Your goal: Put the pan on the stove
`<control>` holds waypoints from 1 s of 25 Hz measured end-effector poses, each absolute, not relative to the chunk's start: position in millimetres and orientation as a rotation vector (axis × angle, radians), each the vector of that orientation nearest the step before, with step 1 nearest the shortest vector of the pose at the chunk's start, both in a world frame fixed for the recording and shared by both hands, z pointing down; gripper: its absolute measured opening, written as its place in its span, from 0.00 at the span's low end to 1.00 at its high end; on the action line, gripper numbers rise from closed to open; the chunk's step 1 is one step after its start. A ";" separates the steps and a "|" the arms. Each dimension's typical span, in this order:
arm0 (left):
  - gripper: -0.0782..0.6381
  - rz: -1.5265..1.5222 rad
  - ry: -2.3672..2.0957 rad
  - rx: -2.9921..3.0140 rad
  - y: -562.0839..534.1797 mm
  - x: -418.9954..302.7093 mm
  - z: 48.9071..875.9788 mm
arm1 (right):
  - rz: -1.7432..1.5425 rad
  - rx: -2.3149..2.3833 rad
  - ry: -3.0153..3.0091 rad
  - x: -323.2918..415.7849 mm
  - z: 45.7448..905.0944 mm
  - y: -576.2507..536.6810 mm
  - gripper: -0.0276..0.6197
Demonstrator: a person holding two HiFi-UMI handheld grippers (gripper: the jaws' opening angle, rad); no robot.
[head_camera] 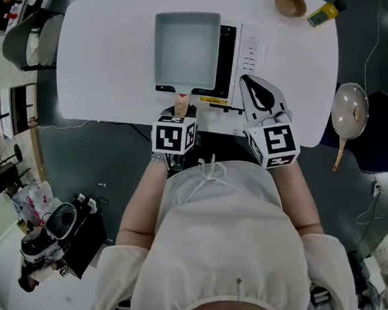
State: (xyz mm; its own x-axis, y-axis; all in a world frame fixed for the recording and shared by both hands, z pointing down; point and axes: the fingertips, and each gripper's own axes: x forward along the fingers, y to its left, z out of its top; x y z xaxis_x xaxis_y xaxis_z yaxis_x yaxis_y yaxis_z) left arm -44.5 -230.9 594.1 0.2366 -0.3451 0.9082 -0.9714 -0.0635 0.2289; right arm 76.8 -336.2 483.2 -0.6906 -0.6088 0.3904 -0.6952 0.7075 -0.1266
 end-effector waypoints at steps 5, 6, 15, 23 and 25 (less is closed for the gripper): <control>0.19 0.891 -1.241 1.574 -229.6 -45.4 593.7 | 0.399 1.042 -2.588 79.7 484.8 -339.0 0.05; 0.19 0.892 -1.236 1.572 -229.4 -45.5 593.1 | 0.401 1.044 -2.588 80.0 484.4 -338.8 0.05; 0.19 0.860 -1.061 1.575 -236.3 -33.4 586.5 | 0.391 1.053 -2.589 80.9 483.7 -334.3 0.05; 0.31 0.686 -0.984 1.586 -239.2 -19.6 570.2 | 0.384 1.081 -2.575 82.5 480.8 -327.6 0.05; 0.43 0.661 -0.973 1.592 -237.1 -16.4 566.1 | 0.383 1.090 -2.568 82.7 480.8 -324.5 0.05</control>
State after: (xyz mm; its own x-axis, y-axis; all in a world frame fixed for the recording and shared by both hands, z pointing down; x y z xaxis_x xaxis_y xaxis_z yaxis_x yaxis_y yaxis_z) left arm -16.4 -237.1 566.1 0.5063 -0.2462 0.8264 -0.8590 -0.0593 0.5086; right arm 82.7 -324.5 480.8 -0.6555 -0.6442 0.3941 -0.7311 0.6721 -0.1174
